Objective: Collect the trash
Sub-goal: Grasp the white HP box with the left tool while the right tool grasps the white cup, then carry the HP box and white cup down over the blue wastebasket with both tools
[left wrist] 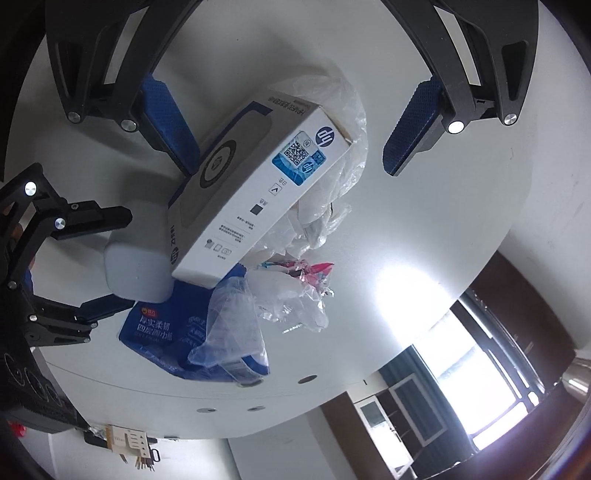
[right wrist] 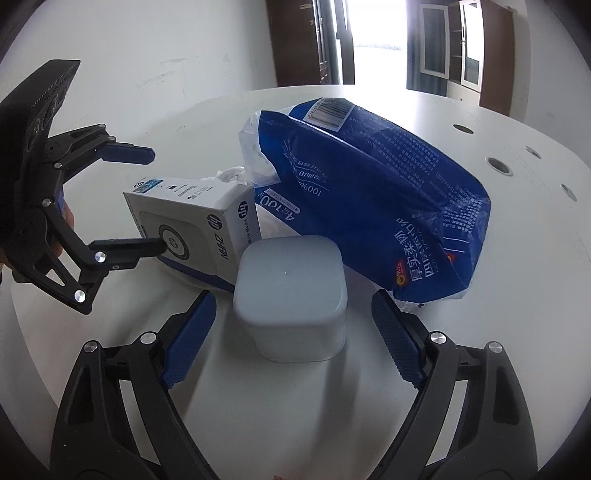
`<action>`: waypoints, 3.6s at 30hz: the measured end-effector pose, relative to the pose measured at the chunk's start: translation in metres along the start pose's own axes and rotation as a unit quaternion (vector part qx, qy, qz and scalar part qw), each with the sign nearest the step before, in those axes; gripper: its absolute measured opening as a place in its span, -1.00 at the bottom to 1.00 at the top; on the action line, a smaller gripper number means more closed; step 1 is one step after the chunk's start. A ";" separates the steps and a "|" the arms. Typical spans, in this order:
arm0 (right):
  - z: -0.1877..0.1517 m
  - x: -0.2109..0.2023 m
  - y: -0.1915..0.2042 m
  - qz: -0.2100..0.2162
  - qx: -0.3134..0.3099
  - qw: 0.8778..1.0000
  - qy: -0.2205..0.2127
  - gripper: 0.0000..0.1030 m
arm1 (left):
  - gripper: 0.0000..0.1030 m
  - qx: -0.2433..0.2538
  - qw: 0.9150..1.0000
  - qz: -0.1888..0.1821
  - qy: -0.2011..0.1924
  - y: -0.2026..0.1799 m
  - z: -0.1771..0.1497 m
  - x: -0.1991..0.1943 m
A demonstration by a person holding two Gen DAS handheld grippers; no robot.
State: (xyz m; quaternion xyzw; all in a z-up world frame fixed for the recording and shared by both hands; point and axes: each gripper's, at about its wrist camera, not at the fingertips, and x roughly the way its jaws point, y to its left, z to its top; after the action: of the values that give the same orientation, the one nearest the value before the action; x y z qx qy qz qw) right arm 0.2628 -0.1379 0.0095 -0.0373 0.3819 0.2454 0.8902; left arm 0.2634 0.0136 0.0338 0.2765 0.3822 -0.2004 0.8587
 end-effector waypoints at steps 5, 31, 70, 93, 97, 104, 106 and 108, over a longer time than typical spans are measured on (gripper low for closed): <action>-0.005 0.009 0.001 0.005 0.005 1.000 0.017 0.15 | 0.82 -0.034 0.997 -0.042 -0.052 -0.001 -0.011 -0.010; -0.034 -0.019 -0.002 -0.008 0.028 1.000 -0.010 0.09 | -0.32 -0.045 0.990 -0.025 -0.132 -0.055 -0.054 -0.058; -0.182 -0.168 0.047 0.060 0.004 0.994 -0.097 0.08 | -0.34 -0.381 0.900 0.102 -0.185 -0.191 -0.167 -0.182; -0.284 -0.101 0.060 0.045 -0.030 0.998 0.025 0.09 | -0.35 -0.405 0.913 0.010 -0.042 -0.246 -0.266 -0.108; -0.292 -0.078 0.052 0.042 -0.020 0.998 0.050 0.09 | -0.35 -0.405 0.914 -0.012 -0.029 -0.250 -0.265 -0.077; -0.290 -0.038 0.039 0.024 -0.003 0.997 0.073 0.09 | -0.35 -0.426 0.904 -0.030 0.024 -0.237 -0.261 -0.013; -0.292 -0.022 0.031 0.022 0.008 0.996 0.087 0.09 | -0.35 -0.435 0.899 -0.034 0.042 -0.232 -0.261 0.004; -0.292 -0.004 0.026 0.016 0.009 0.995 0.102 0.09 | -0.35 -0.435 0.898 -0.039 0.056 -0.228 -0.257 0.020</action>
State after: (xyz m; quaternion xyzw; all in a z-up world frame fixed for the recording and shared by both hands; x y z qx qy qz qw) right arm 0.0546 -0.1909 -0.1907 -0.0476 0.4735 0.2512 0.8429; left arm 0.0089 -0.0026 -0.1977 -0.1289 0.4893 -0.0317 0.8620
